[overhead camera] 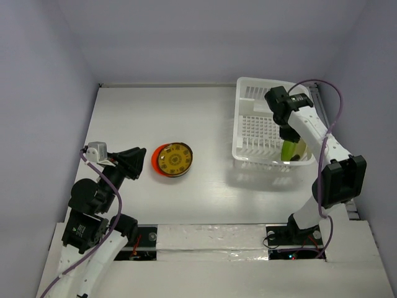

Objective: Unload the plates from the dish rack

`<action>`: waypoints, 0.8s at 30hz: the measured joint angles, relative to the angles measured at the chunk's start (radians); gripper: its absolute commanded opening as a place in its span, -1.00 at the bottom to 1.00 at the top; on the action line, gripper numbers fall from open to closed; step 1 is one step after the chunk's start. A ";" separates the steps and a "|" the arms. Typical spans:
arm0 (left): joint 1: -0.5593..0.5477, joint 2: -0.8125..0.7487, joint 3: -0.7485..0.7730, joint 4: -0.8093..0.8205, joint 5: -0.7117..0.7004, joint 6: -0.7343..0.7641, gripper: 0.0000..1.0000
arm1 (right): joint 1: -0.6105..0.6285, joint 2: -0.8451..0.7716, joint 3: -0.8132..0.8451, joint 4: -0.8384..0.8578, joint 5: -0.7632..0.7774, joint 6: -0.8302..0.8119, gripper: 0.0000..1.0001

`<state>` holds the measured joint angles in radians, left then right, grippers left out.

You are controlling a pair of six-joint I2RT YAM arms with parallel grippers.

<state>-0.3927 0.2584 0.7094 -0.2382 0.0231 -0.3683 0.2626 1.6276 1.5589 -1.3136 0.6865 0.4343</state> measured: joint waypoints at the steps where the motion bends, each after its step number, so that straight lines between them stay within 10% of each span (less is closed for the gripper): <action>1: 0.000 0.000 0.000 0.000 0.000 0.000 -0.49 | 0.012 0.000 0.008 -0.003 0.006 -0.003 -1.00; 19: 0.000 0.016 0.000 0.000 0.002 0.000 -0.48 | 0.214 -0.050 0.270 -0.024 0.190 0.003 -1.00; 24: 0.000 0.024 0.000 0.000 0.001 0.000 -0.49 | 0.397 -0.166 0.195 0.231 0.008 -0.035 -1.00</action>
<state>-0.3923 0.2821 0.7094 -0.2379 0.0238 -0.3683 0.6601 1.4612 1.7542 -1.0828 0.6945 0.3992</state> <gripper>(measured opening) 0.255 0.118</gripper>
